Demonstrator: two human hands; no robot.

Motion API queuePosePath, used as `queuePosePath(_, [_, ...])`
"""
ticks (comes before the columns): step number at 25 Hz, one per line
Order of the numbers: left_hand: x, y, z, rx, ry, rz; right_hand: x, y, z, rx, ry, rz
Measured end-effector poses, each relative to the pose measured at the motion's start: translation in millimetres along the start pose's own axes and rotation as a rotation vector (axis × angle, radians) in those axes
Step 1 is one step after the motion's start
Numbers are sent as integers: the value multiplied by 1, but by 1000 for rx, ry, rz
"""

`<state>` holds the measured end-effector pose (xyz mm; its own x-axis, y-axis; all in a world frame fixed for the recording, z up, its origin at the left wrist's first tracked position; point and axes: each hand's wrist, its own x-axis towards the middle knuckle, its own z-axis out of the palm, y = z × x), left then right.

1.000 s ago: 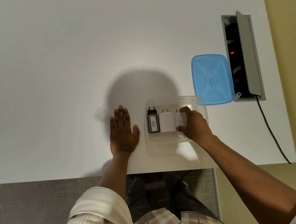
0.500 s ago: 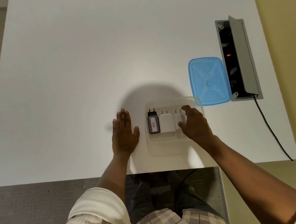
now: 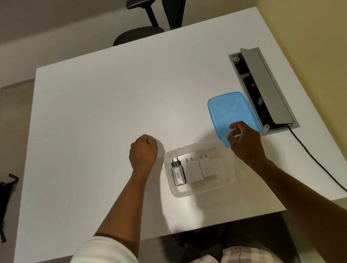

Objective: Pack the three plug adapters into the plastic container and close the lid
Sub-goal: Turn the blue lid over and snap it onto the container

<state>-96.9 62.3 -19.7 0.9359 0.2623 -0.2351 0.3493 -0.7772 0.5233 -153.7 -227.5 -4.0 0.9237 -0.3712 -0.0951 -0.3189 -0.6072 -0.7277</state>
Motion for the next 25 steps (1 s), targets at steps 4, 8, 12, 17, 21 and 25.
queuePosePath(4, [25,64,18,-47,-163,105,19,42,-18,105,-17,234])
queuePosePath(8, [44,108,54,-43,-303,214,30,85,-31,274,-50,478])
queuePosePath(12, [57,143,92,-25,-416,275,37,124,-35,505,-94,670])
queuePosePath(17, [74,181,125,11,-523,346,47,137,-36,670,-158,778])
queuePosePath(21, [86,199,132,77,-667,282,56,134,-34,756,-185,783])
queuePosePath(25, [86,205,130,68,-693,231,62,131,-29,780,-203,776])
